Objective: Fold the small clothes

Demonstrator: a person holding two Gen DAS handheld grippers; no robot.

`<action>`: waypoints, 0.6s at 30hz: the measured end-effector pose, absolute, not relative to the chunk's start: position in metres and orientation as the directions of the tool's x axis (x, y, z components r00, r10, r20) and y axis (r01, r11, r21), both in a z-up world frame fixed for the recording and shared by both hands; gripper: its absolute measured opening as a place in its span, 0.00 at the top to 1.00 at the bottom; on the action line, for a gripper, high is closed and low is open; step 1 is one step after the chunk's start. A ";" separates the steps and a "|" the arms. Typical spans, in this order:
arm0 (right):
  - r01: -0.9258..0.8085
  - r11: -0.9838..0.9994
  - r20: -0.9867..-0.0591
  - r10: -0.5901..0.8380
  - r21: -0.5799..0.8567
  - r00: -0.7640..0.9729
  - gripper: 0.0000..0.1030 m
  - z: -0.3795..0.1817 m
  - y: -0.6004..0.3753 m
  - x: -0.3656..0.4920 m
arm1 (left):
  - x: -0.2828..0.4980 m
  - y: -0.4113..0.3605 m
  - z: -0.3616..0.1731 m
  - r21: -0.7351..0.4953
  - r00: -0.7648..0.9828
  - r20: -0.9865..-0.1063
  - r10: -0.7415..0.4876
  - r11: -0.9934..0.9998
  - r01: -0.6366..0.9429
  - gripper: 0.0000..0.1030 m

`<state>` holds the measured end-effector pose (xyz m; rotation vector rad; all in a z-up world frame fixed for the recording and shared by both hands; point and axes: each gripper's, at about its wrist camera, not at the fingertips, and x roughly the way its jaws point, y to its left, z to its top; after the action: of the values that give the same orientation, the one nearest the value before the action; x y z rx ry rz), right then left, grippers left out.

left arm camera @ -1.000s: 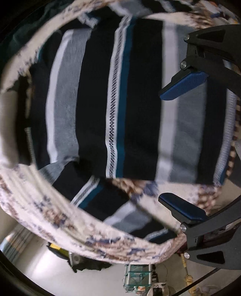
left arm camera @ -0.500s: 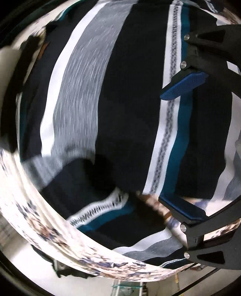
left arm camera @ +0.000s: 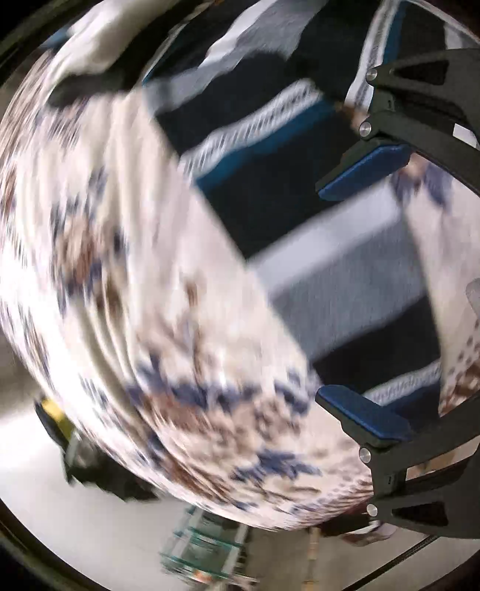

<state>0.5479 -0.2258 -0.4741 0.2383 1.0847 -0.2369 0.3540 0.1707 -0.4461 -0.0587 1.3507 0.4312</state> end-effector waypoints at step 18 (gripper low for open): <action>0.061 0.982 -0.963 0.165 0.182 0.215 0.29 -0.570 -0.089 0.497 | 0.194 0.286 -0.486 -0.121 0.069 -0.992 -0.103 0.685 -0.718 0.01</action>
<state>0.4974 -0.0892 -0.5696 0.1952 1.3544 0.0726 0.1936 0.2858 -0.4860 -0.7258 1.4522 0.5298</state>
